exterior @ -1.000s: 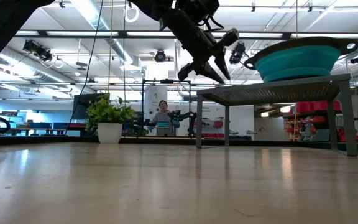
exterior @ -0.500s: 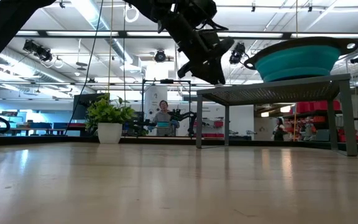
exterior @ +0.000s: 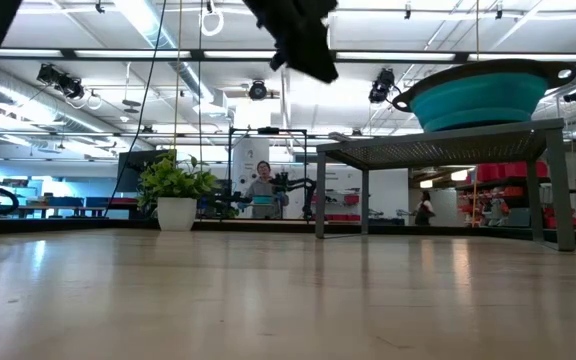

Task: Pick & Place Fruit
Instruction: Put the knife on the shelf

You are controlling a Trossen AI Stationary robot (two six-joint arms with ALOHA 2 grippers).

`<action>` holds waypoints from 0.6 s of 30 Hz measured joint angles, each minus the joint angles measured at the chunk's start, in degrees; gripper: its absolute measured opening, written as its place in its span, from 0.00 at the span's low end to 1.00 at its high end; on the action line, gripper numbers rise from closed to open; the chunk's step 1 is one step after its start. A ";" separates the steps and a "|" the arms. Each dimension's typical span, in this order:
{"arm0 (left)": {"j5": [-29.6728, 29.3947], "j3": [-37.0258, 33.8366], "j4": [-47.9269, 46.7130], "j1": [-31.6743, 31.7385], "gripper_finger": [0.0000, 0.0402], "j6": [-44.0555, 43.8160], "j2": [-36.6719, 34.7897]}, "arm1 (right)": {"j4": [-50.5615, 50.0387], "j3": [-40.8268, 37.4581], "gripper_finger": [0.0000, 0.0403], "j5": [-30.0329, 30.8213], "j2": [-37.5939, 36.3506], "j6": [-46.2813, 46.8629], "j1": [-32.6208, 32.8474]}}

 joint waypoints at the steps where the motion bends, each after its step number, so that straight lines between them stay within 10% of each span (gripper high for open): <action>1: 1.16 -0.01 0.11 -0.03 0.25 0.44 -0.94 | 0.47 0.00 0.41 0.11 0.00 0.41 0.00; 8: 0.10 -0.08 0.54 -0.28 0.24 2.48 -6.73 | 3.26 0.00 0.41 1.30 0.00 2.48 0.04; 18: -16.80 -0.08 -14.58 -0.02 0.24 11.28 -13.30 | 4.13 0.00 0.41 3.14 0.00 -0.33 -0.91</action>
